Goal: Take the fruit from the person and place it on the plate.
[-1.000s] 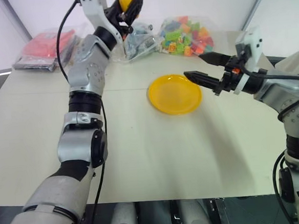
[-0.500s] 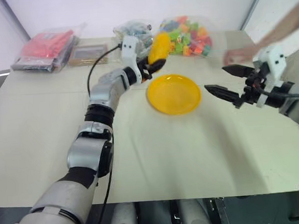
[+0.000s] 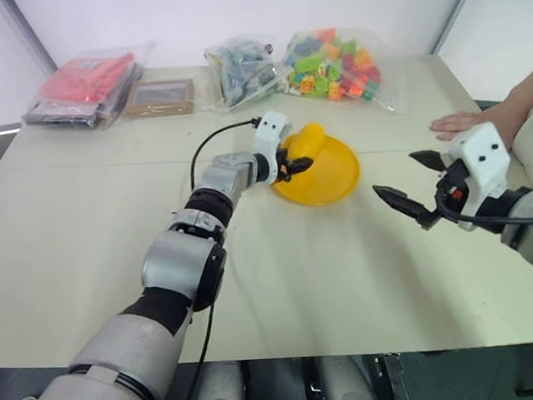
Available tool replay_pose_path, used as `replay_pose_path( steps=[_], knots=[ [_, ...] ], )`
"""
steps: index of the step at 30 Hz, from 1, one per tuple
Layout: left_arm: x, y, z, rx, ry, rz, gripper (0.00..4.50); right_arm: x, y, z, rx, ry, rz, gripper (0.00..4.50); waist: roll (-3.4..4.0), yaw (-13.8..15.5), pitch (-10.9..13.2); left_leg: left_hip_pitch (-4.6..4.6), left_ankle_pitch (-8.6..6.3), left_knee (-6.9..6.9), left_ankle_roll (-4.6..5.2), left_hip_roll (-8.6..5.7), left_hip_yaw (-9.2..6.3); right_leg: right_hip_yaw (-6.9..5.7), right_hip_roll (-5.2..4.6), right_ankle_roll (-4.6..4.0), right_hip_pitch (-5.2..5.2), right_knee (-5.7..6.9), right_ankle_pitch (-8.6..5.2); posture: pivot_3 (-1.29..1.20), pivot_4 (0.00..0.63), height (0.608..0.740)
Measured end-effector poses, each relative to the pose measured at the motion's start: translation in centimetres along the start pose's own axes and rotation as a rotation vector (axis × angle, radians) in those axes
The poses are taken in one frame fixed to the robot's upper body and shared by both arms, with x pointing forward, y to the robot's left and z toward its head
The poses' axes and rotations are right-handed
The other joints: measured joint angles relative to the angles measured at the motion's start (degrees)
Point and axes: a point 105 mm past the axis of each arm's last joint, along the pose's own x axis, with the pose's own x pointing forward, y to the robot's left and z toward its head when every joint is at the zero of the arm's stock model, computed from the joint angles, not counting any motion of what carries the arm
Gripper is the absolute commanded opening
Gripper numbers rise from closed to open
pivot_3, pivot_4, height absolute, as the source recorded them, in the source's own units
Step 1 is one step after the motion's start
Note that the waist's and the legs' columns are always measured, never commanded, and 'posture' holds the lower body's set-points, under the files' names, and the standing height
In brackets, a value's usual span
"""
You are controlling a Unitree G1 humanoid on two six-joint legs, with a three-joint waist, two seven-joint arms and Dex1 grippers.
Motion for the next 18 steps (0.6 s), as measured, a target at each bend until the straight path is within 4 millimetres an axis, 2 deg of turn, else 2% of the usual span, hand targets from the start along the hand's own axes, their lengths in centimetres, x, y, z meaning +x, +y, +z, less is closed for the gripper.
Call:
replay_pose_path(
  steps=[3, 9, 13, 15, 17, 18],
  knots=[
    [0.0, 0.0, -0.2, 0.012, 0.004, -0.002, 4.47, 0.0, 0.0, 0.2, -0.005, -0.007, -0.014, 4.50, 0.00, -0.03, 0.00, 0.01, 0.00, 0.01, 0.00, 0.00, -0.02, 0.00, 0.01, 0.00, 0.00, 0.01, 0.00, 0.00, 0.150, 0.731],
    [-0.3, 0.1, 0.3, 0.012, -0.030, -0.024, 4.47, 0.0, -0.1, 0.1, 0.000, -0.005, -0.015, 4.50, 0.00, -0.05, 0.00, 0.01, 0.00, 0.01, 0.00, 0.00, -0.02, 0.00, 0.01, 0.00, 0.00, 0.02, 0.00, 0.00, 0.150, 0.731],
    [-1.9, 1.2, 2.4, 0.038, -0.110, -0.047, 4.47, 0.1, -0.1, -0.2, 0.007, 0.006, 0.006, 4.50, 0.01, -0.23, 0.00, 0.02, 0.00, -0.01, 0.00, 0.02, -0.02, 0.00, 0.03, 0.00, 0.00, 0.03, 0.00, 0.00, 0.150, 0.731],
    [-4.0, 2.1, 3.9, 0.084, -0.195, -0.057, 4.47, 0.4, -0.2, -0.4, -0.015, 0.013, 0.021, 4.50, 0.02, -0.58, -0.01, 0.04, 0.00, -0.03, 0.00, 0.05, -0.02, 0.03, 0.03, 0.00, -0.01, 0.04, 0.00, 0.00, 0.150, 0.731],
    [-7.1, 3.3, 5.0, 0.124, -0.261, -0.025, 4.47, 0.6, -0.5, -0.8, -0.033, 0.034, 0.029, 4.50, 0.03, -1.09, -0.02, 0.06, 0.01, -0.05, -0.01, 0.07, -0.02, 0.04, 0.04, -0.01, -0.01, 0.08, -0.01, 0.00, 0.150, 0.731],
    [-8.1, 3.6, 5.2, 0.135, -0.277, -0.012, 4.47, 0.6, -0.6, -0.8, -0.034, 0.034, 0.030, 4.50, 0.04, -1.24, -0.02, 0.07, 0.01, -0.06, -0.01, 0.08, -0.03, 0.05, 0.04, -0.01, 0.00, 0.08, -0.01, 0.00, 0.150, 0.731]
  ],
)
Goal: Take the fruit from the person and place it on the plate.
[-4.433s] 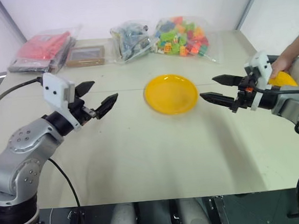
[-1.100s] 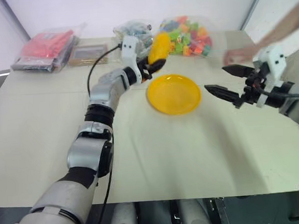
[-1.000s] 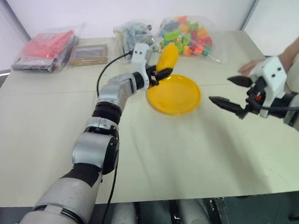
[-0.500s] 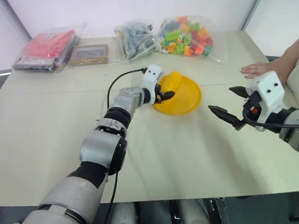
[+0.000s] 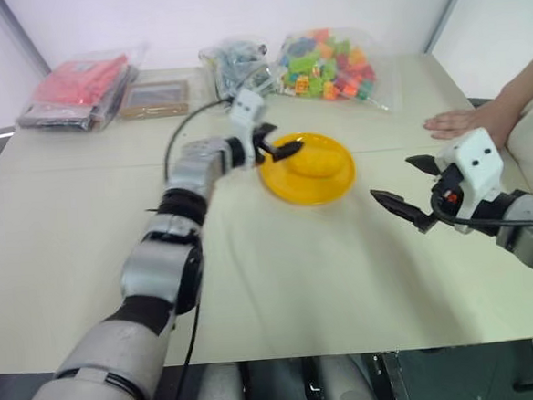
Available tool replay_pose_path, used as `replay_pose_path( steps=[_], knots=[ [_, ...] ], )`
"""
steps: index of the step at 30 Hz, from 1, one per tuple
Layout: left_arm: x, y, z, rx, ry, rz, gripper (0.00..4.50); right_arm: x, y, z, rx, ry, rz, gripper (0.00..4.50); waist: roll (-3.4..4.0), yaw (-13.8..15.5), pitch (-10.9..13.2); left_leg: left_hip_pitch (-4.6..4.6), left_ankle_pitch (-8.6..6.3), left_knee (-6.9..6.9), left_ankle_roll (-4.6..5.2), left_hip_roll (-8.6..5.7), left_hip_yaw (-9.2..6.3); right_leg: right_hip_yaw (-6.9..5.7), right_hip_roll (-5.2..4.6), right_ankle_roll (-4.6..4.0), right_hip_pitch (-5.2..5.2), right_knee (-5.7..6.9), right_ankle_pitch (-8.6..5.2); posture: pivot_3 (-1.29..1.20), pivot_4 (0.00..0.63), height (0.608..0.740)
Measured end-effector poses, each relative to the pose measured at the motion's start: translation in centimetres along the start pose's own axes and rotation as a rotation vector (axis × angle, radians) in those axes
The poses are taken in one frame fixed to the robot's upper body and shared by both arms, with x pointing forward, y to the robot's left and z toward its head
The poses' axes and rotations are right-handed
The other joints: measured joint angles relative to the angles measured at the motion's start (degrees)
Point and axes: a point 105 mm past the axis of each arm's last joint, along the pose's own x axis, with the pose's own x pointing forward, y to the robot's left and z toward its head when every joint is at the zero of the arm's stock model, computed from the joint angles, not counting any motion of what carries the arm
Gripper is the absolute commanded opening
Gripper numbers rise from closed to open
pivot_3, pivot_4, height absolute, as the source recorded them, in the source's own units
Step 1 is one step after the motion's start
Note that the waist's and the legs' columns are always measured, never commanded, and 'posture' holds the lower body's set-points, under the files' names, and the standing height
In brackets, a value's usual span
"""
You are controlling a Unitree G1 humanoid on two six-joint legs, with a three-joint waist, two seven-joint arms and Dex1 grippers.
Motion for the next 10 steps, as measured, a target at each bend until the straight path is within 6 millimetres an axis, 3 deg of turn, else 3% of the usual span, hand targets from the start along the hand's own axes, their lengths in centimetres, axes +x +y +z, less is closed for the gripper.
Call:
replay_pose_path(
  steps=[3, 10],
  knots=[
    [-4.5, 0.1, 0.2, 0.068, -0.008, 0.054, 4.47, 0.6, -0.4, -0.1, -0.003, -0.002, 0.012, 4.50, 0.03, -0.25, -0.02, 0.05, 0.01, 0.00, -0.02, 0.02, -0.10, 0.06, 0.00, 0.00, 0.01, 0.04, 0.00, 0.00, 0.150, 0.731],
    [-11.4, -1.6, 0.4, 0.098, -0.006, 0.224, 4.47, 2.2, -0.9, -0.2, -0.019, -0.005, 0.079, 4.50, 0.02, 0.18, -0.01, 0.05, 0.01, 0.13, -0.02, -0.04, -0.09, -0.01, -0.11, 0.01, 0.12, 0.09, 0.01, 0.00, 0.150, 0.731]
  ],
)
